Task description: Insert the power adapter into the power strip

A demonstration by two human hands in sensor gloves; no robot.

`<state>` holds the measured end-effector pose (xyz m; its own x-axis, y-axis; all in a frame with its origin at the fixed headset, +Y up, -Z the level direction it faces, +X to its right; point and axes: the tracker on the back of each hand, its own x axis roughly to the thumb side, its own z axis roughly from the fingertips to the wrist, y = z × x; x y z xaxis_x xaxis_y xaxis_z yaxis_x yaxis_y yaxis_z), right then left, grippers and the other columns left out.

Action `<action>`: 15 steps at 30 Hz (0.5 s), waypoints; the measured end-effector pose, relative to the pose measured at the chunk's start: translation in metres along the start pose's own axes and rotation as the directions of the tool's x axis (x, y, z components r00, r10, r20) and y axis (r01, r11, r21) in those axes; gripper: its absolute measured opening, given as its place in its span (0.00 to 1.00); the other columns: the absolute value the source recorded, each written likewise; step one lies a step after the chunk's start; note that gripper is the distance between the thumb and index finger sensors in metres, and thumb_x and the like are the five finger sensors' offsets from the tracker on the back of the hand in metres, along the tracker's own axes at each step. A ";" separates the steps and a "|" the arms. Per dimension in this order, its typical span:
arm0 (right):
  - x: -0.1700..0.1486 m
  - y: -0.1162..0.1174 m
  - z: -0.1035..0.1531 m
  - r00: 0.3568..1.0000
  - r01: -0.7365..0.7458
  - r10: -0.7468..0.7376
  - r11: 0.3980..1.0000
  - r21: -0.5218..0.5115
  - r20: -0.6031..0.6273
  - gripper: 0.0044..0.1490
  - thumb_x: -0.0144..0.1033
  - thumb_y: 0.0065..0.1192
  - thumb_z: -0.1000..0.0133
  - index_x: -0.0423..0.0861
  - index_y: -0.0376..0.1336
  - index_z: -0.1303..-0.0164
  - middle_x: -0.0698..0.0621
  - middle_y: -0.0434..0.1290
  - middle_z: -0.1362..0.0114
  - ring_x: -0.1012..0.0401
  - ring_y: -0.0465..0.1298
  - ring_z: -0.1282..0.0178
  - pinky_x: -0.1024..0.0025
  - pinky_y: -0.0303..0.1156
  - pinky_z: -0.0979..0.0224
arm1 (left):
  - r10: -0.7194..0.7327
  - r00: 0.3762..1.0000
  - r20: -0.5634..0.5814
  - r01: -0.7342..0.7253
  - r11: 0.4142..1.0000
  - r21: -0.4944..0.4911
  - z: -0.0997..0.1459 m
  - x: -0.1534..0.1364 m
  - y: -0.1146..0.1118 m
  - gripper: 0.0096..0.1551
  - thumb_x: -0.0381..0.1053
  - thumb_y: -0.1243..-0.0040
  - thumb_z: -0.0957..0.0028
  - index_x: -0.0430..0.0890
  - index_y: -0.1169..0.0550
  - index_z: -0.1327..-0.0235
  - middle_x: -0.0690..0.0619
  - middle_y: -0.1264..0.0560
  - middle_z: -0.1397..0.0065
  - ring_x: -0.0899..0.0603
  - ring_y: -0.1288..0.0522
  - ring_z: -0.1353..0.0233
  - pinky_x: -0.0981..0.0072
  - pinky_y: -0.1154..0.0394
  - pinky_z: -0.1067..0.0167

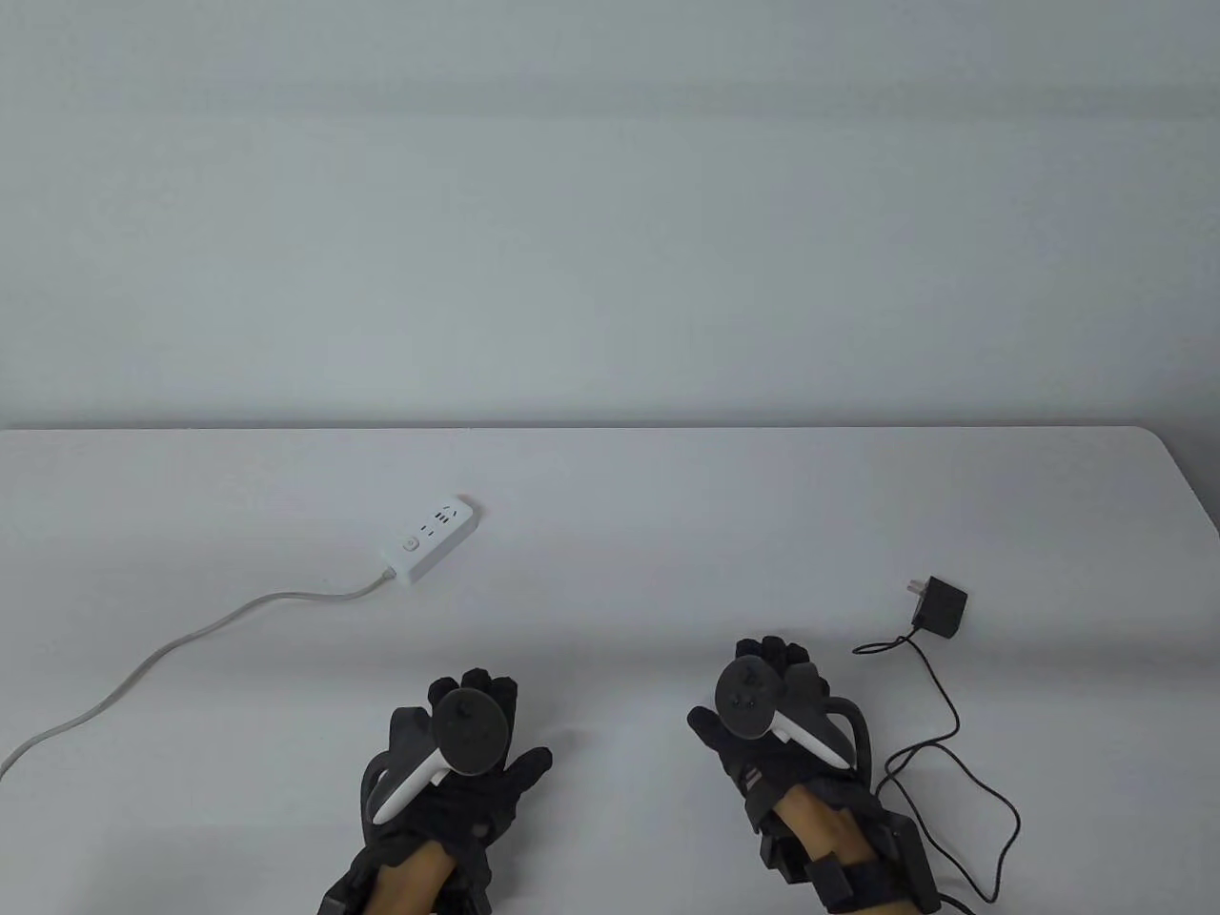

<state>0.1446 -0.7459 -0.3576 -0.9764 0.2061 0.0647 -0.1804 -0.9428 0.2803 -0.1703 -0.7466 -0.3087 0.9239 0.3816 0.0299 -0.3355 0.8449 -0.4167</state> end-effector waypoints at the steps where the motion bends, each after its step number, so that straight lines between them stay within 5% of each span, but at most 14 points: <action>1: -0.005 -0.003 -0.003 1.000 -0.004 0.004 1.000 -0.006 -0.020 0.62 0.60 0.41 0.40 0.25 0.28 0.21 0.21 0.33 0.19 0.26 0.36 0.22 0.29 0.40 0.28 | 0.002 1.000 0.000 -0.002 1.000 -0.003 0.000 0.000 0.000 0.52 0.70 0.56 0.47 0.51 0.56 0.15 0.44 0.63 0.11 0.30 0.68 0.14 0.31 0.62 0.24; 15: -0.095 -0.050 -0.043 0.948 0.036 -0.045 0.999 -0.033 -0.316 0.61 0.60 0.41 0.40 0.27 0.28 0.20 0.23 0.33 0.18 0.28 0.35 0.21 0.30 0.39 0.26 | 0.003 1.000 -0.009 -0.003 1.000 -0.031 0.000 0.000 0.000 0.52 0.70 0.56 0.47 0.51 0.56 0.15 0.44 0.63 0.11 0.30 0.68 0.14 0.31 0.62 0.24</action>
<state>0.2418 -0.7294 -0.4187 -0.9548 0.1546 -0.2538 -0.2193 -0.9429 0.2508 -0.1703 -0.7463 -0.3087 0.9246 0.3804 0.0202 -0.3325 0.8318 -0.4444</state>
